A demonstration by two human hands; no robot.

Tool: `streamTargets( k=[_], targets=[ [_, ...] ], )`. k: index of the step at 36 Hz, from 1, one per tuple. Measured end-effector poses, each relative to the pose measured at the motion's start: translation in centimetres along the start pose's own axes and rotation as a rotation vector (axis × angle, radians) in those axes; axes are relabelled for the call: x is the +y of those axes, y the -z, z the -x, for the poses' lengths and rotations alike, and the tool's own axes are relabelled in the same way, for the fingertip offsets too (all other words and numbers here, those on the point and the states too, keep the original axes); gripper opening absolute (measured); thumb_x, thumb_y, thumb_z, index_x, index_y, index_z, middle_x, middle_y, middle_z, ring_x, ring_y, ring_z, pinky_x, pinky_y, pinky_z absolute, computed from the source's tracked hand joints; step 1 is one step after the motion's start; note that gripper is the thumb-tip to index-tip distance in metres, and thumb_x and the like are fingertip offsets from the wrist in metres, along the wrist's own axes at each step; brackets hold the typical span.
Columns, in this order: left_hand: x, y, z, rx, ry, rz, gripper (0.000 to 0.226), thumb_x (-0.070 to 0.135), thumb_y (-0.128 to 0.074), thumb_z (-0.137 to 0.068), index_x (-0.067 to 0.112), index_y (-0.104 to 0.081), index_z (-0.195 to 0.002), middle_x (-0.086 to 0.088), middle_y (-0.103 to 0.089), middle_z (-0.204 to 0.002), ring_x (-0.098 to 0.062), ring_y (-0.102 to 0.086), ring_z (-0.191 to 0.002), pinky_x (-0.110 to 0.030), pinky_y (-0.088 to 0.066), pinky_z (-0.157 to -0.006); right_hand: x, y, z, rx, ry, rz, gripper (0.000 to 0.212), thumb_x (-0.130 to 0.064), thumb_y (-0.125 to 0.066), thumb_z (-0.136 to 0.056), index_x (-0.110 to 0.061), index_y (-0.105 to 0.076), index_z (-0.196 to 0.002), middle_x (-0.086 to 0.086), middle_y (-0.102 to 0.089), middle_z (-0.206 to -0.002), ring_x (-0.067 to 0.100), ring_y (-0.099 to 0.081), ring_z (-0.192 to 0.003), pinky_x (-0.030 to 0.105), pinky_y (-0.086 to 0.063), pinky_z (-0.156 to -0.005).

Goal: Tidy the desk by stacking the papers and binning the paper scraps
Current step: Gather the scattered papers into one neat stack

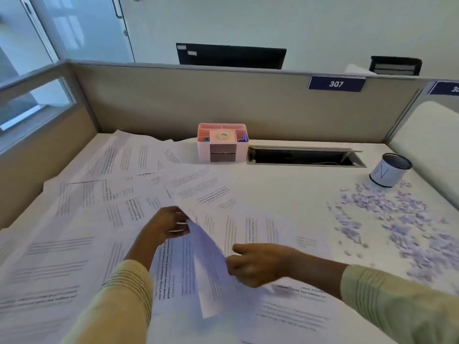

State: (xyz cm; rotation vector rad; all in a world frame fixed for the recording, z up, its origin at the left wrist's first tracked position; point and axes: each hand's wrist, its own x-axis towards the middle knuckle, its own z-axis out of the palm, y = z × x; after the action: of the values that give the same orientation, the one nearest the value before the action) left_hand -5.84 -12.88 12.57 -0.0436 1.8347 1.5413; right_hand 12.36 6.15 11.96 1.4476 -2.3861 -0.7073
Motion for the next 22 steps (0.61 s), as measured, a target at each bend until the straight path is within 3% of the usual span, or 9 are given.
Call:
streamTargets(
  k=[3, 6, 10, 12, 13, 15, 17, 20, 22],
  targets=[
    [-2.2, 0.7, 0.0, 0.088, 0.102, 0.206, 0.016, 0.016, -0.057, -0.096, 0.002, -0.065, -0.093, -0.014, -0.068, -0.072, -0.025, -0.061, -0.062, -0.031, -0.056, -0.05, -3.3, -2.3, 0.2, -0.051, -0.002, -0.038, 0.037, 0.0, -0.049, -0.088, -0.023, -0.052, -0.059, -0.004, -0.051, -0.081, 0.018, -0.04, -0.083, 0.029, -0.023, -0.065],
    [-5.0, 1.3, -0.3, 0.077, 0.146, 0.292, 0.056, 0.056, -0.046, -0.092, 0.005, -0.062, -0.078, -0.014, -0.054, -0.054, -0.019, -0.039, -0.043, -0.028, -0.042, -0.049, -5.2, -3.9, 0.0, -0.087, -0.056, -0.087, 0.038, 0.002, -0.042, -0.093, -0.021, -0.058, -0.067, -0.002, -0.056, -0.09, 0.019, -0.045, -0.086, 0.029, -0.034, -0.067],
    [-7.6, 1.5, -1.3, 0.004, 0.143, 0.371, 0.084, 0.085, -0.037, -0.071, 0.011, -0.071, -0.09, -0.018, -0.066, -0.086, -0.032, -0.061, -0.074, -0.045, -0.049, -0.072, -5.8, -4.7, -0.5, -0.109, -0.103, -0.129, 0.044, 0.007, -0.036, -0.093, -0.016, -0.066, -0.071, 0.002, -0.061, -0.1, 0.025, -0.052, -0.104, 0.031, -0.046, -0.071],
    [-7.0, 1.3, -0.5, -0.076, 0.158, 0.299, 0.071, 0.076, -0.052, -0.074, 0.016, -0.07, -0.108, -0.018, -0.07, -0.105, -0.038, -0.066, -0.099, -0.055, -0.048, -0.093, -5.8, -4.5, -0.6, -0.085, -0.111, -0.18, 0.04, 0.006, -0.04, -0.091, -0.015, -0.063, -0.066, 0.004, -0.061, -0.107, 0.027, -0.054, -0.107, 0.03, -0.048, -0.065],
    [-6.6, 1.3, -0.3, -0.083, 0.155, 0.256, 0.063, 0.061, -0.069, -0.072, 0.013, -0.068, -0.113, -0.02, -0.069, -0.109, -0.038, -0.065, -0.103, -0.057, -0.046, -0.096, -5.8, -4.3, -0.5, -0.049, -0.128, -0.223, 0.036, 0.004, -0.043, -0.09, -0.015, -0.061, -0.065, 0.006, -0.061, -0.114, 0.027, -0.054, -0.108, 0.029, -0.049, -0.063],
    [-6.4, 1.5, -0.4, -0.023, 0.123, 0.107, 0.067, 0.023, -0.087, -0.058, 0.0, -0.064, -0.116, -0.025, -0.067, -0.111, -0.04, -0.064, -0.102, -0.056, -0.048, -0.094, -5.4, -3.8, -0.2, 0.048, -0.195, -0.305, 0.027, -0.003, -0.047, -0.093, -0.014, -0.06, -0.074, 0.007, -0.058, -0.128, 0.026, -0.056, -0.107, 0.028, -0.05, -0.062],
    [-6.4, 1.5, -0.7, 0.049, 0.047, -0.126, 0.066, 0.003, -0.088, -0.057, -0.004, -0.062, -0.118, -0.025, -0.065, -0.113, -0.04, -0.063, -0.101, -0.05, -0.052, -0.089, -4.4, -3.3, 0.0, 0.13, -0.305, -0.394, 0.019, -0.01, -0.045, -0.098, -0.014, -0.063, -0.095, 0.01, -0.049, -0.141, 0.024, -0.059, -0.104, 0.029, -0.049, -0.071],
    [-5.2, 0.9, -0.2, 0.078, -0.058, -0.225, 0.061, 0.0, -0.085, -0.064, 0.002, -0.061, -0.121, -0.02, -0.066, -0.111, -0.036, -0.063, -0.099, -0.045, -0.054, -0.087, -1.5, -2.6, 0.1, 0.216, -0.624, -0.487, 0.03, -0.002, -0.047, -0.094, -0.015, -0.056, -0.118, 0.014, -0.041, -0.147, 0.024, -0.059, -0.105, 0.035, -0.044, -0.09],
    [-4.0, 0.5, 0.4, 0.045, -0.177, -0.244, 0.059, 0.005, -0.085, -0.065, 0.004, -0.063, -0.12, -0.016, -0.068, -0.11, -0.033, -0.064, -0.1, -0.044, -0.053, -0.089, 1.3, -2.4, 0.8, 0.237, -0.914, -0.519, 0.046, -0.009, -0.062, -0.085, -0.017, -0.051, -0.129, 0.012, -0.042, -0.146, 0.025, -0.051, -0.12, 0.039, -0.038, -0.103]
  ],
)
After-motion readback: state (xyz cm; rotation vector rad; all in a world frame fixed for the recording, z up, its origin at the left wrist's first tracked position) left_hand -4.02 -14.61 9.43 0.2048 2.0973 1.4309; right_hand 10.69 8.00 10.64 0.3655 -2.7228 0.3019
